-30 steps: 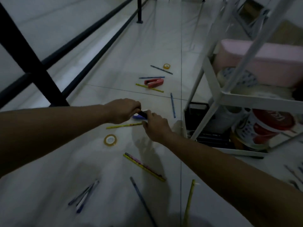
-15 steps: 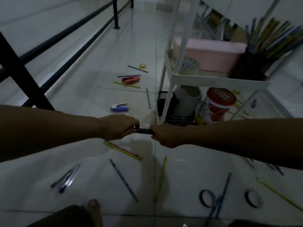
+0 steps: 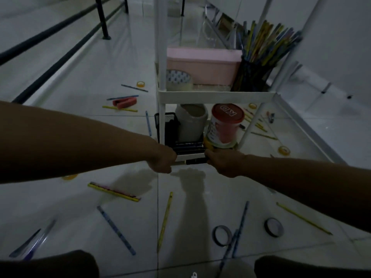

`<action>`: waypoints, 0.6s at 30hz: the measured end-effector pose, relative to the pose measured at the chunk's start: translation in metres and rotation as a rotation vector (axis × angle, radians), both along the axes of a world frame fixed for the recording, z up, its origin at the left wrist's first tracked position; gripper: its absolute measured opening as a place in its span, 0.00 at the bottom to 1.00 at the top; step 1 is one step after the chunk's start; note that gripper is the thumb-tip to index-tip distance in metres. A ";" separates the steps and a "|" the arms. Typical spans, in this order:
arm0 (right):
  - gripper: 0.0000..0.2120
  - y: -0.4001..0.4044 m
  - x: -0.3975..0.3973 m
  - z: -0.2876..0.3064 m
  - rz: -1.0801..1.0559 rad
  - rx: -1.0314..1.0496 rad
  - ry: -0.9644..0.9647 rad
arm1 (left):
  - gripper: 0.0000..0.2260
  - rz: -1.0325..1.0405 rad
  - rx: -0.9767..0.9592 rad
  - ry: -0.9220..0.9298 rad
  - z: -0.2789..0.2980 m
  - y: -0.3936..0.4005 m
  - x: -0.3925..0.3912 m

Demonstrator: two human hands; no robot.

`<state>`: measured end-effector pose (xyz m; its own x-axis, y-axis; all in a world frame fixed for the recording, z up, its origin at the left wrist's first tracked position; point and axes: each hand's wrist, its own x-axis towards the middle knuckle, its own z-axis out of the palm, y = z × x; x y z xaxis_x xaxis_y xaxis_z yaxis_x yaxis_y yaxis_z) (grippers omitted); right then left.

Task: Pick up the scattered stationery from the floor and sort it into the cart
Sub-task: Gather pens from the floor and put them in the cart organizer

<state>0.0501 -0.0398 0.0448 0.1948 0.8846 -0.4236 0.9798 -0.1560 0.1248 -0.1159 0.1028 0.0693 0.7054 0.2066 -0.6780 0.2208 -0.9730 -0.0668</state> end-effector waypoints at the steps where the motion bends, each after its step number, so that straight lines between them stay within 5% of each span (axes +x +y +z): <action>1: 0.21 0.004 0.002 -0.001 0.008 0.006 -0.020 | 0.18 -0.045 0.024 0.013 -0.003 0.000 -0.003; 8: 0.20 0.042 0.007 -0.011 0.061 0.199 -0.131 | 0.28 -0.294 0.252 -0.006 -0.029 0.008 -0.024; 18: 0.19 0.079 0.009 -0.041 0.005 0.214 -0.042 | 0.32 -0.304 0.247 -0.076 -0.049 0.014 -0.021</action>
